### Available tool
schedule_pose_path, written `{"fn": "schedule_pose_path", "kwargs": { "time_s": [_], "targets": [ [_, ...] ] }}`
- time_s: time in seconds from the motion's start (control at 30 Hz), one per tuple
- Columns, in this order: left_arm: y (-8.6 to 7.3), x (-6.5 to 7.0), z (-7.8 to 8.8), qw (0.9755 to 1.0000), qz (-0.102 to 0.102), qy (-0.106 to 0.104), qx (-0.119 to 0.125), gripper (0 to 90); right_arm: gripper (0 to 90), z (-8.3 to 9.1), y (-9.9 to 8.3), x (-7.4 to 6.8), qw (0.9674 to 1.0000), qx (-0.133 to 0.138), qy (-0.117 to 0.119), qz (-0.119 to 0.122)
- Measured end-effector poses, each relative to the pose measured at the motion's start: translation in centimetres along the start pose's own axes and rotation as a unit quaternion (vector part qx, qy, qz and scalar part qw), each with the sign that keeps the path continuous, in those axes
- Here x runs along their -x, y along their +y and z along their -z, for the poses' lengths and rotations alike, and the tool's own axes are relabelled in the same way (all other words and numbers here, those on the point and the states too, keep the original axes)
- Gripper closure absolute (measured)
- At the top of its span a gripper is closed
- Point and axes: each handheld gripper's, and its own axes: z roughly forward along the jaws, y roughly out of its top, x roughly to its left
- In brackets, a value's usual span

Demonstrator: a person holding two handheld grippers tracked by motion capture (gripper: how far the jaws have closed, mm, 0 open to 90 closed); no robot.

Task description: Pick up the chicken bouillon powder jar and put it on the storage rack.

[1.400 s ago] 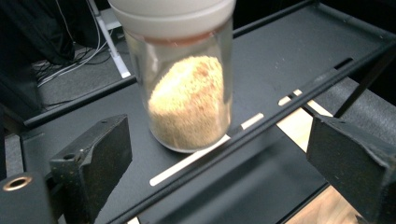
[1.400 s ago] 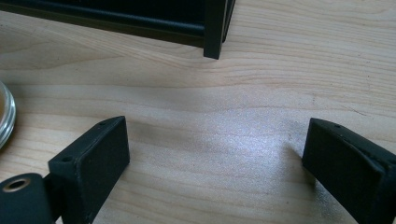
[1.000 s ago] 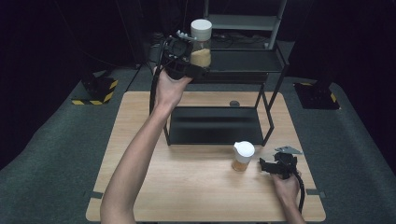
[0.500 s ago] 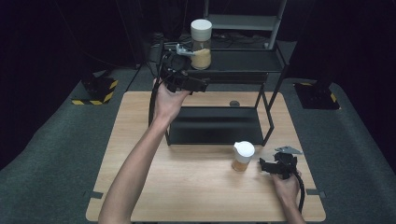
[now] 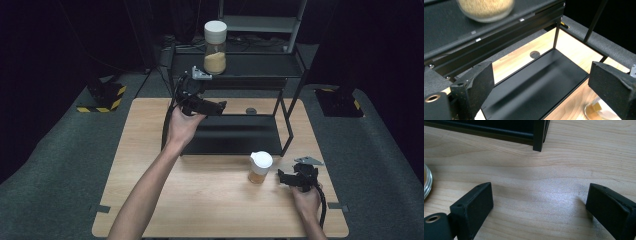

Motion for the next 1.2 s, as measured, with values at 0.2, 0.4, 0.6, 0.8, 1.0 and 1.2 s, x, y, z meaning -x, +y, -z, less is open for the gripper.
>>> {"fn": "schedule_pose_path", "kwargs": {
  "time_s": [0.2,0.4,0.6,0.8,1.0,1.2],
  "targets": [
    [-1.9,1.1,-0.4,0.9994,-0.033,0.010,0.005,6.4,6.6,0.0,0.0,0.0,1.0000,0.000,0.000,0.000],
    [-3.7,0.9,-1.4,0.9997,-0.025,-0.006,-0.001,6.0,6.6,0.0,0.0,0.0,1.0000,0.000,0.000,0.000],
    [-5.4,0.6,-2.1,0.9999,-0.013,-0.011,0.000,6.7,6.6,0.0,0.0,0.0,1.0000,0.000,0.000,0.000],
    [-7.6,0.5,-3.2,0.9999,-0.002,-0.014,-0.005,7.0,6.6,0.0,0.0,0.0,1.0000,0.000,0.000,0.000],
    [-9.8,0.3,-4.3,0.9997,0.014,-0.013,-0.014,7.3,6.6,0.0,0.0,0.0,1.0000,0.000,0.000,0.000],
    [-11.7,0.4,-5.2,0.9994,0.025,-0.006,-0.023,8.0,6.6,0.0,0.0,0.0,1.0000,0.000,0.000,-0.001]
  ]
}}
